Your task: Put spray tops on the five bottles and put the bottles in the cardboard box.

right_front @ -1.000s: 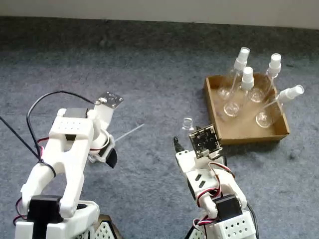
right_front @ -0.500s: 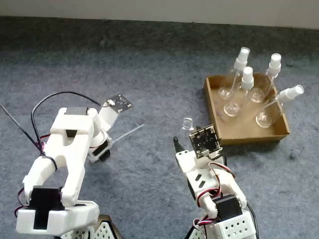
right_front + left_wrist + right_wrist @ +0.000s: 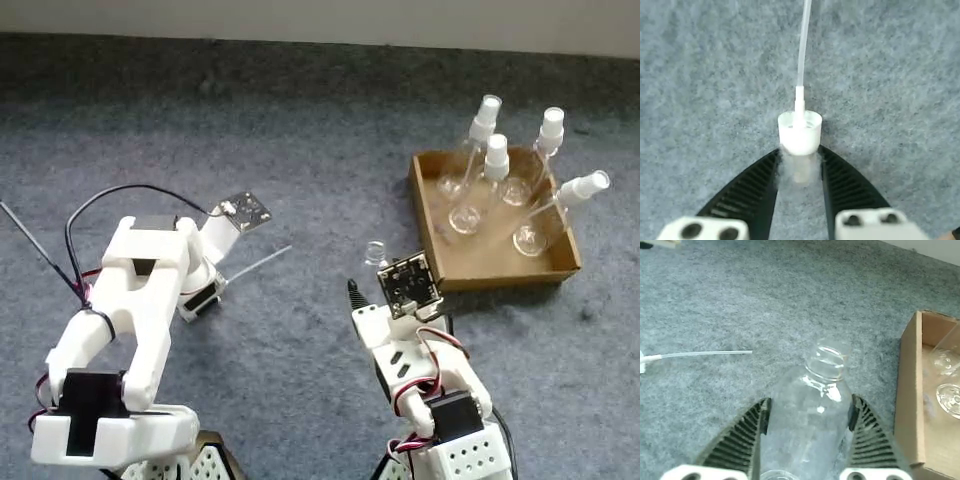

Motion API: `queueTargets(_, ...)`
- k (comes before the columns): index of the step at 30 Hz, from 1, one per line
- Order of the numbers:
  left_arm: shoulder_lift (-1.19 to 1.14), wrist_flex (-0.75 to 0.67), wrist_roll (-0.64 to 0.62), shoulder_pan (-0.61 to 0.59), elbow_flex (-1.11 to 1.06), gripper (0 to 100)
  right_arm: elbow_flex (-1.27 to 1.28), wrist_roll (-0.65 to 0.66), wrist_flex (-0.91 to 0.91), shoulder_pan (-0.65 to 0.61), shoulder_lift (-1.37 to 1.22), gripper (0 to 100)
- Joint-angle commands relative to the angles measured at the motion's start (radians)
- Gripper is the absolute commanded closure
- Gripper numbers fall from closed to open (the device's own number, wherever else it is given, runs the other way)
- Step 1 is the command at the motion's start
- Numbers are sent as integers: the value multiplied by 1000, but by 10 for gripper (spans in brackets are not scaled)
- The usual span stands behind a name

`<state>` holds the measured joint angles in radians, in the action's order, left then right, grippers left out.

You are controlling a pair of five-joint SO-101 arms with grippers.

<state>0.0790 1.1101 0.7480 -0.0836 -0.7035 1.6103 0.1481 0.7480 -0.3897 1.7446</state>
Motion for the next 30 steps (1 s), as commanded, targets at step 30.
queueTargets(30,-7,-41,430,-18,41,973,-12,0,-30,-2,15,914)
